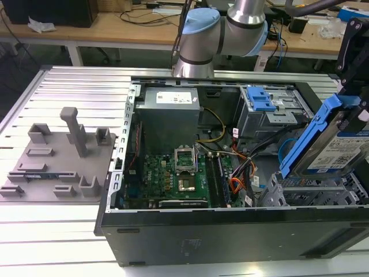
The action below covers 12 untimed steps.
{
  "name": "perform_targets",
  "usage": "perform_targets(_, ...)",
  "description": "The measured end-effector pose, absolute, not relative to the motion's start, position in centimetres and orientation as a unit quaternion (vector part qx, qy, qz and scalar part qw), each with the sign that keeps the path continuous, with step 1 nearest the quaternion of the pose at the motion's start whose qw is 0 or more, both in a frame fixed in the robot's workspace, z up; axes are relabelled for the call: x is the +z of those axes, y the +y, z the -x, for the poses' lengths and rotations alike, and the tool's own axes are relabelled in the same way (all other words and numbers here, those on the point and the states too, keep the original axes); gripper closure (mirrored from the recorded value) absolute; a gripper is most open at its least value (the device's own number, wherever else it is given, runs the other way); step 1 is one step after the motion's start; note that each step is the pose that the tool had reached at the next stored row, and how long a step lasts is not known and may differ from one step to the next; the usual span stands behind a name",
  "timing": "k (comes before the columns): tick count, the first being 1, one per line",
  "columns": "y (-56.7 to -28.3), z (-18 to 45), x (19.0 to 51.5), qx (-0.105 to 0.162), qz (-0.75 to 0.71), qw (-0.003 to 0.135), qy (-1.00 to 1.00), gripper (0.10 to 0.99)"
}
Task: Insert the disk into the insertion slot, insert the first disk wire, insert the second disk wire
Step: 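Insert the disk into the insertion slot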
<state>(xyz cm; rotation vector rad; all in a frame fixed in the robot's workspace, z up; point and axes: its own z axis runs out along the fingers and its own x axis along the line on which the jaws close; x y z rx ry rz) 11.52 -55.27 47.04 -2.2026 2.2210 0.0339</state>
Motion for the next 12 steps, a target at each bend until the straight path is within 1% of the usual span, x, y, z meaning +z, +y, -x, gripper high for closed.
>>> perform_targets(12, -55.27, -11.58, 46.9, 0.011, 0.704, 0.007, 0.71, 0.722)
